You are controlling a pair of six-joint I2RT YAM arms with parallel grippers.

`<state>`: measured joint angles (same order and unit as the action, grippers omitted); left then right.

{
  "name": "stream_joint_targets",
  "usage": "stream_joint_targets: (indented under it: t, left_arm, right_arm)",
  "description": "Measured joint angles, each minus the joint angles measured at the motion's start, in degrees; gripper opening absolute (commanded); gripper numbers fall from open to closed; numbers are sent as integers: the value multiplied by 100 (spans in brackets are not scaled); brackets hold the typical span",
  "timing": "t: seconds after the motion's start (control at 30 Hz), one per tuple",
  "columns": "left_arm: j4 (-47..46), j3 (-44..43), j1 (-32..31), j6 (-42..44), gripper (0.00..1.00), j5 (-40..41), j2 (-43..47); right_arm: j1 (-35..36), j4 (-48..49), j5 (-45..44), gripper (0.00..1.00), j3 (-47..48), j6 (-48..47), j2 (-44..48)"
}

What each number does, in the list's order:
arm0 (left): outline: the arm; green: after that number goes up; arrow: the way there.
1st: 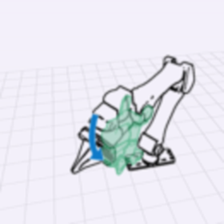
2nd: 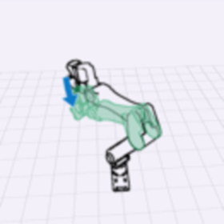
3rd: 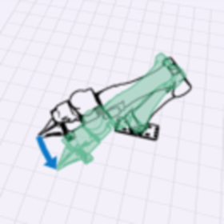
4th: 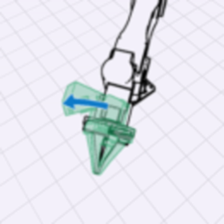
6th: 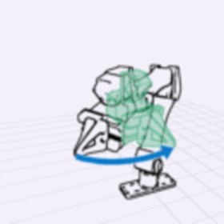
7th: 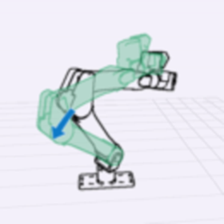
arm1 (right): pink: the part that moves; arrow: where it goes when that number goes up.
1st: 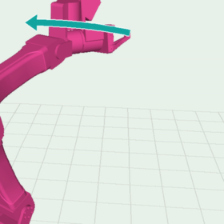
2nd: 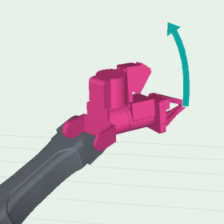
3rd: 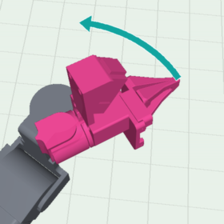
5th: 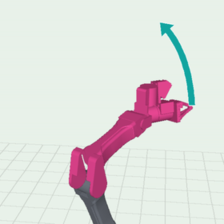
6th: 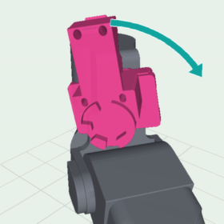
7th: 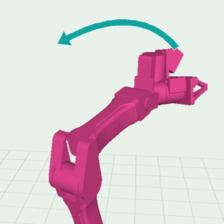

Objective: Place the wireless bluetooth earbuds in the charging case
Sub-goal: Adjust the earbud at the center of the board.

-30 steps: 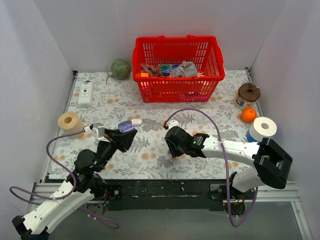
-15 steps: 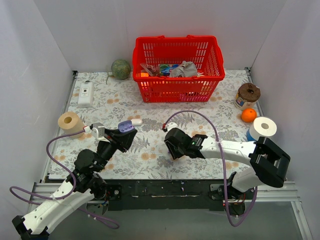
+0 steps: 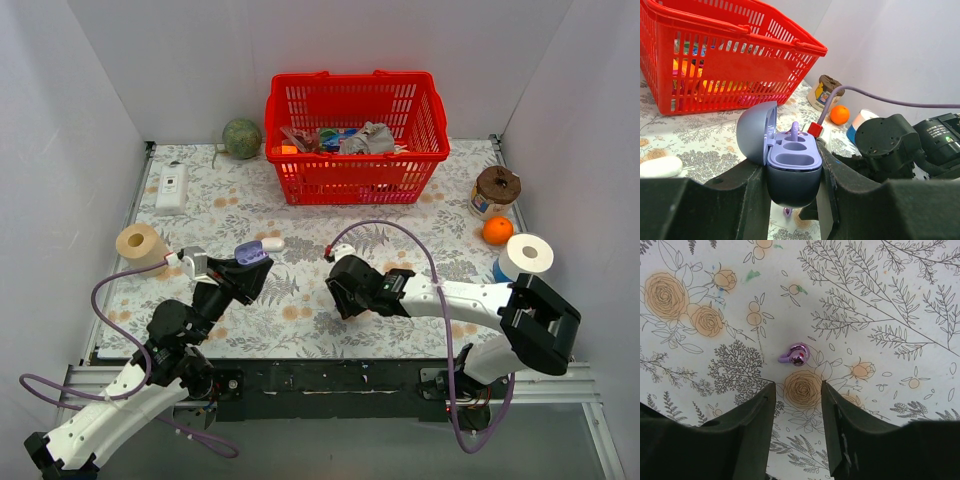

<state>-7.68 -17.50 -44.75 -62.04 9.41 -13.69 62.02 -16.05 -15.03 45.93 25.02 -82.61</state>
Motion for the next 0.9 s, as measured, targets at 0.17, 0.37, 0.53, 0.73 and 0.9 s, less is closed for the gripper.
stream_joint_targets:
  t: [0.17,0.37,0.53,0.73,0.9]
  left_arm:
    - [2,2,0,-26,0,7,4]
    - [39,2,0,-37,0,7,55]
    - [103,2,2,-33,0,26,157]
    - [127,2,2,-35,0,37,234]
    - [192,2,2,-31,0,72,271]
  right_arm:
    - [33,15,-109,49,0,433,92]
    - [79,-111,-262,46,190,282,111]
    - [79,-396,-162,45,922,-627,-59]
    - [81,-776,249,43,1475,-1845,-402]
    - [111,-1163,516,41,1694,-2664,-835]
